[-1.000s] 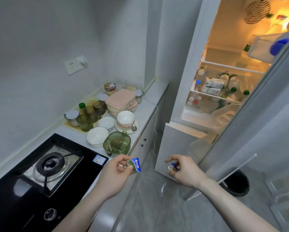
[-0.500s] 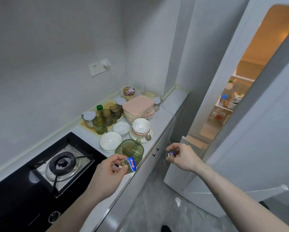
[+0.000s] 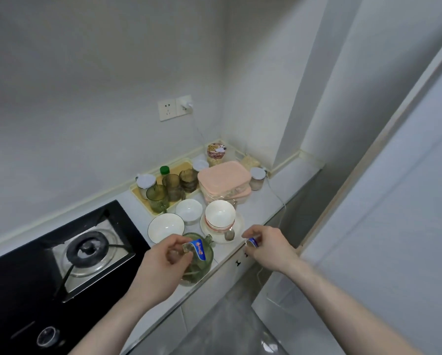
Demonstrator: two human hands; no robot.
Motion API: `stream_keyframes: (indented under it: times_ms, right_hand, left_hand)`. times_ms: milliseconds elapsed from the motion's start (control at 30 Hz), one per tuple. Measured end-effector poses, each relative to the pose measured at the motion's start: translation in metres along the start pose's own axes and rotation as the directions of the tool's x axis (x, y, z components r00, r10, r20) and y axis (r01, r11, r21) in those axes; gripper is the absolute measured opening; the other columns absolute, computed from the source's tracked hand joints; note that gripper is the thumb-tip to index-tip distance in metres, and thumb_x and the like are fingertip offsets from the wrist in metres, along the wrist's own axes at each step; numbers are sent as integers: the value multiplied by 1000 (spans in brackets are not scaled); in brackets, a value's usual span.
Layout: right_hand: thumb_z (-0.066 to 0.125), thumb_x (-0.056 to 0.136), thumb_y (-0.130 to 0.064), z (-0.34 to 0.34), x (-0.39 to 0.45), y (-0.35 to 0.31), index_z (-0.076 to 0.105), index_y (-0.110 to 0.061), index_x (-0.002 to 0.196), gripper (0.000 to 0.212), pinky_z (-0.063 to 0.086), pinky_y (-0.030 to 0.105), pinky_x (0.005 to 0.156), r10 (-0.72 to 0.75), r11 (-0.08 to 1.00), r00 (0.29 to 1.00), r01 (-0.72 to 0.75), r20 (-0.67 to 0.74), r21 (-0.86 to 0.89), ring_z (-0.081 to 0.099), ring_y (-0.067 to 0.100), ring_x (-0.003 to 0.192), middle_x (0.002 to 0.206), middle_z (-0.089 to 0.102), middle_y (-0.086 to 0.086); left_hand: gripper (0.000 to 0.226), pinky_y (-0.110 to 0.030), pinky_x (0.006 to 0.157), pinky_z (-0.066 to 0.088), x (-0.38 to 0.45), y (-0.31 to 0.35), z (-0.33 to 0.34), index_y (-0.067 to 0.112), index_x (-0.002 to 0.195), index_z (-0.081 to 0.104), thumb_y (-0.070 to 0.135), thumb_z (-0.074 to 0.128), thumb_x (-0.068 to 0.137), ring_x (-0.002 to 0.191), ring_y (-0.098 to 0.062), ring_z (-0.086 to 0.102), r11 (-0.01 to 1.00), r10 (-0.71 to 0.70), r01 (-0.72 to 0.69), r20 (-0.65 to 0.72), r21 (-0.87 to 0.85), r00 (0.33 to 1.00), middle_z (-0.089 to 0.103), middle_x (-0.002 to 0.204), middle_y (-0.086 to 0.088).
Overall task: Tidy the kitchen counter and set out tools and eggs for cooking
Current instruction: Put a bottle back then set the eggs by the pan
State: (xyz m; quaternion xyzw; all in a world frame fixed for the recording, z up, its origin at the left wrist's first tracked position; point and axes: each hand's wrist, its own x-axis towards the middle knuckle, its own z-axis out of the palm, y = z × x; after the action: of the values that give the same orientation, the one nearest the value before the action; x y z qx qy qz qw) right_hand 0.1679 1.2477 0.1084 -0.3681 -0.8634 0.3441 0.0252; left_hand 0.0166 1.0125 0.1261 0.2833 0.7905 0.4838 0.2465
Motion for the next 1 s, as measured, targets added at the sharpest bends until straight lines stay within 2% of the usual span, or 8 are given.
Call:
stream_keyframes:
  times_ms: [133, 300, 400, 600, 767, 1000]
  right_hand:
    - [73, 84, -24, -18, 29, 10, 73, -27, 109, 26, 50, 19, 83, -33, 999, 999, 34, 6, -22, 66, 8, 91, 101, 68, -14]
    - [75, 84, -22, -34, 57, 22, 73, -26, 106, 23, 51, 21, 83, -53, 998, 999, 53, 9, -14, 67, 8, 88, 97, 67, -14]
    - [75, 83, -23, -41, 74, 32, 74, -26, 105, 23, 48, 18, 79, -83, 996, 996, 83, 15, -13, 67, 5, 87, 100, 69, -14]
    - [75, 83, -25, -53, 98, 48, 74, -27, 102, 20, 41, 5, 66, -96, 995, 995, 96, -3, 10, 64, -2, 83, 102, 70, -15]
    - [77, 83, -26, -74, 120, 61, 73, -24, 104, 21, 47, 21, 79, -96, 995, 995, 96, -37, -9, 66, 9, 88, 103, 69, -11]
    - [79, 82, -27, -96, 145, 87, 73, -24, 102, 21, 47, 22, 77, -49, 999, 995, 48, -84, -10, 67, 11, 86, 104, 71, -7]
  left_hand:
    - [20, -27, 62, 54, 10, 10, 15, 38, 98, 72, 20, 71, 90, 71, -19, 65, 1000, -18, 18, -55, 6, 998, 69, 81, 1]
    - [19, -29, 69, 56, 20, 17, 29, 39, 99, 72, 23, 71, 89, 71, -15, 67, 998, -64, 64, -117, -7, 991, 69, 81, 1]
    - [18, -32, 72, 59, 26, 21, 35, 38, 101, 72, 25, 71, 89, 72, -15, 69, 997, -74, 74, -146, -11, 987, 70, 86, 4]
    - [19, -33, 70, 57, 31, 31, 44, 37, 100, 72, 21, 70, 90, 70, -19, 68, 996, -84, 83, -189, -16, 978, 71, 86, -1]
    - [20, -37, 75, 59, 36, 38, 52, 37, 99, 72, 19, 70, 90, 72, -18, 70, 996, -94, 94, -207, -9, 974, 71, 92, 2]
    - [20, -37, 71, 60, 43, 46, 59, 37, 100, 72, 18, 70, 92, 72, -15, 71, 995, -97, 100, -211, 4, 973, 69, 94, 4]
